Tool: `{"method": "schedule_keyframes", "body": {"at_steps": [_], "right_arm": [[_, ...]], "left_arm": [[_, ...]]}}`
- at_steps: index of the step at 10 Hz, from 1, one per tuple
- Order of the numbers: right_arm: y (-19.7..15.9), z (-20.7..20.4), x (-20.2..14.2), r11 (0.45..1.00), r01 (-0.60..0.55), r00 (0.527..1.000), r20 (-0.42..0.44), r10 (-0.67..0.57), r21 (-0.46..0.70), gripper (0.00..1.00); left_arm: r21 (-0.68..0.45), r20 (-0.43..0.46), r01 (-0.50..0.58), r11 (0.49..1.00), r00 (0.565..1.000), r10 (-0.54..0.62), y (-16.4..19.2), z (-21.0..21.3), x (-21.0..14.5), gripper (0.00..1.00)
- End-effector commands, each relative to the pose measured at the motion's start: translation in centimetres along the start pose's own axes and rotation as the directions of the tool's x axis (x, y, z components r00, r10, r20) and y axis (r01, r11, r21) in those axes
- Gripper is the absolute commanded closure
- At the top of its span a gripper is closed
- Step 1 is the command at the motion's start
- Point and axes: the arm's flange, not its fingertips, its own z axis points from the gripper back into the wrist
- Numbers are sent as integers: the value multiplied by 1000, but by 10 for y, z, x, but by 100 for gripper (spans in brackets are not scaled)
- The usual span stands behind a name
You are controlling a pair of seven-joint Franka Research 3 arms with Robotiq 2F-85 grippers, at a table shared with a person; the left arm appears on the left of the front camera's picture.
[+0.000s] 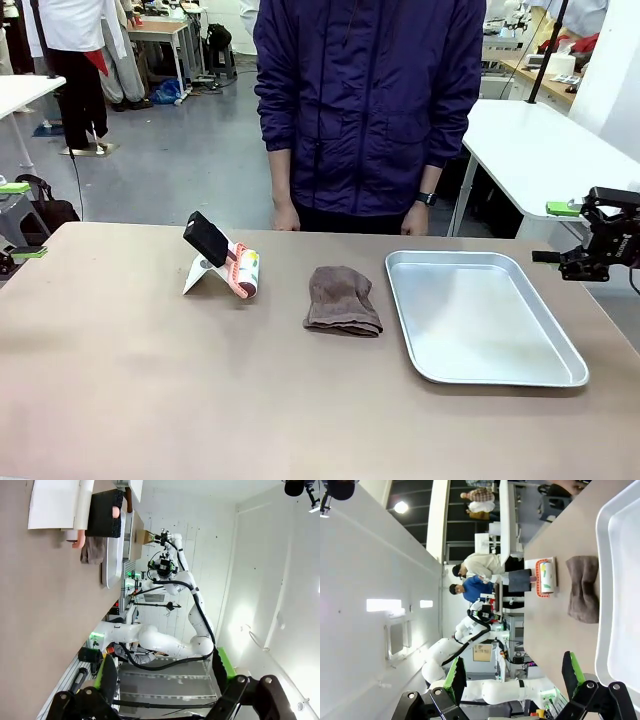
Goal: Clean the surface of the table.
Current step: Return the Lint Roller and towel to their original positions.
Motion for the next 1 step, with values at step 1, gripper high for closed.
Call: {"method": "schedule_keyframes", "body": {"at_steps": [1], "right_arm": [[4,-1,1,1000,17,1000,16,-17,-5,0]], "left_arm": [[6,-1,16,1000,1000,-16,1,-1,-4,0]]}}
